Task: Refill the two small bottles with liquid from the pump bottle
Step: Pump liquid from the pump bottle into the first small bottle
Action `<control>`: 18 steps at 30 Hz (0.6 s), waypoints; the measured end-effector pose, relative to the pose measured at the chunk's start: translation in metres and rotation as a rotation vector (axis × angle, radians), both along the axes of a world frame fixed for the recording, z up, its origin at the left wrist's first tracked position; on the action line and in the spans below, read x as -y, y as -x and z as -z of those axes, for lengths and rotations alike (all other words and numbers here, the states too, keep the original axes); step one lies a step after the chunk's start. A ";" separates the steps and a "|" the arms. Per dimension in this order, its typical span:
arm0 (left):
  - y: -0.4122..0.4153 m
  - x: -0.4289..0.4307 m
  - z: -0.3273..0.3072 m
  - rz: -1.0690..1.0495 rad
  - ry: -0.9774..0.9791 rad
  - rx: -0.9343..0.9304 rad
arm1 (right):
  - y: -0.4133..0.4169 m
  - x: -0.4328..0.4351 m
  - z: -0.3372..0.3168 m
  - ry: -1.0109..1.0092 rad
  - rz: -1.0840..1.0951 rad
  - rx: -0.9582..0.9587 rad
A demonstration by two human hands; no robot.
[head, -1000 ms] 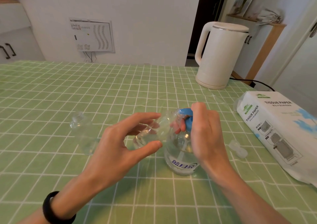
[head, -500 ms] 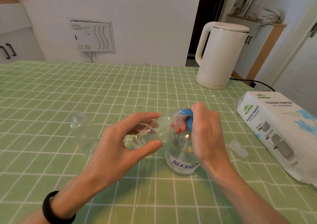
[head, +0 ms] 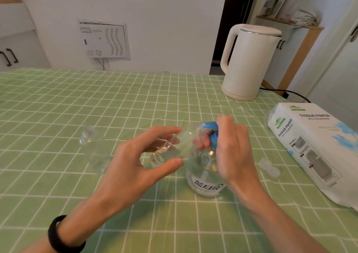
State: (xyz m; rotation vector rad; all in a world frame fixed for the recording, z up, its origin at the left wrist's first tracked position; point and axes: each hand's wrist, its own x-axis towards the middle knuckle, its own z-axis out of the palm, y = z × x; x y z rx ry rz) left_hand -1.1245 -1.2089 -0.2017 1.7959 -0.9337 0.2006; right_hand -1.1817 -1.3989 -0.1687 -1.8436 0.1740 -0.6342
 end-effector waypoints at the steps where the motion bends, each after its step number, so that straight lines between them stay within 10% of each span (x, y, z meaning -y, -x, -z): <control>1: 0.000 0.000 0.000 0.000 0.002 -0.001 | 0.000 0.000 0.000 0.002 -0.001 0.001; 18: 0.001 0.000 0.000 -0.002 0.013 -0.011 | 0.000 0.000 0.000 0.000 -0.005 0.008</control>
